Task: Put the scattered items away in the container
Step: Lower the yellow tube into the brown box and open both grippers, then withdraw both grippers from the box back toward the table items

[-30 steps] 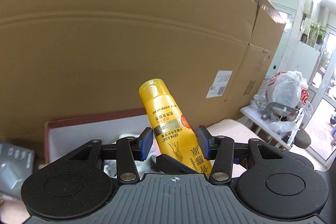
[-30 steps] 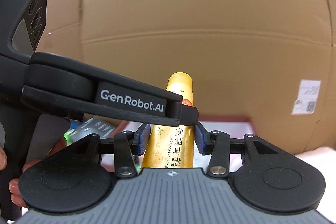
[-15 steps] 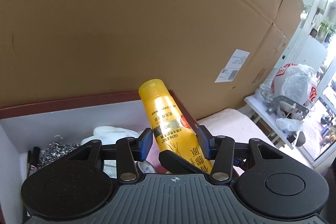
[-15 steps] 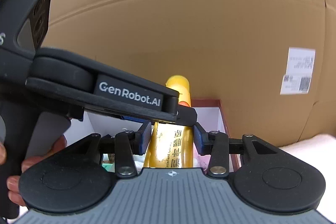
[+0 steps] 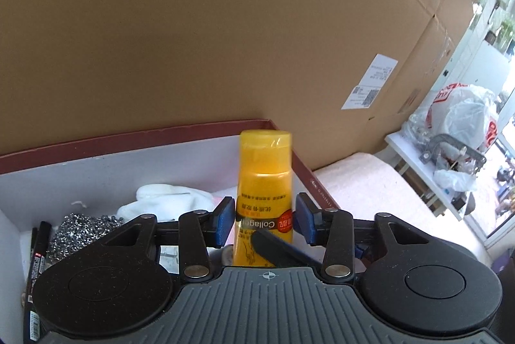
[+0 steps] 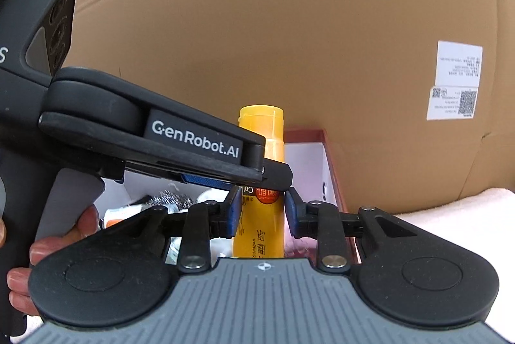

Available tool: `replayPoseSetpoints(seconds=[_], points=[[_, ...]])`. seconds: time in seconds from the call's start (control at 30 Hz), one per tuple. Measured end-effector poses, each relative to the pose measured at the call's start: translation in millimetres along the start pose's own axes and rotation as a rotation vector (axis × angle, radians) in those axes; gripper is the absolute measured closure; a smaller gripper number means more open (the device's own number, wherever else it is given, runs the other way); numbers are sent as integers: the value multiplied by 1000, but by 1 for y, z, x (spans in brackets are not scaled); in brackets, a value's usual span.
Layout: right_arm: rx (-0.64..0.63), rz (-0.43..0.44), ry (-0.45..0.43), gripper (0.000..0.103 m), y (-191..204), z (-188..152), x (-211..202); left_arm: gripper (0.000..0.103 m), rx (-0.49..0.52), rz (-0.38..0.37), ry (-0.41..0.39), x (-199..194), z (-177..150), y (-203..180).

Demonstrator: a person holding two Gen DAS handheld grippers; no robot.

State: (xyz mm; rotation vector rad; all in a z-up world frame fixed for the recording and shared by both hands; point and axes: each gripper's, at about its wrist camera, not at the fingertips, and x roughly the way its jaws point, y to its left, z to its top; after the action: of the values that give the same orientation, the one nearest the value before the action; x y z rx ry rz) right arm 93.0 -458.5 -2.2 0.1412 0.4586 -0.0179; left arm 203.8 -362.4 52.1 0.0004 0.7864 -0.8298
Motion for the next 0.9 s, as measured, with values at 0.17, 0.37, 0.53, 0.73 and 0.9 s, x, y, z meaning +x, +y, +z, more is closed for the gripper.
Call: replayPoseSetpoints(seconds=[0.17,0.37,0.53,0.73,0.9], points=[[-70,-86,-98,26,5,-4,-13,0,-24,72,-110,-23,-7,1],[-74,-77,-127,16,5,-6,-28,0,-40,23,-55,-32,-10,5],[-55,-93,-145,2,4,-14,-44,0,-41,28,-39,-45,-23,5],[-119,-104,-159,1,61,-24,-37,0,-52,66,-73,-75,-47,7],[-131,-86,-158,1,77,-21,-53,0,-65,109,-133,-112,-77,11]])
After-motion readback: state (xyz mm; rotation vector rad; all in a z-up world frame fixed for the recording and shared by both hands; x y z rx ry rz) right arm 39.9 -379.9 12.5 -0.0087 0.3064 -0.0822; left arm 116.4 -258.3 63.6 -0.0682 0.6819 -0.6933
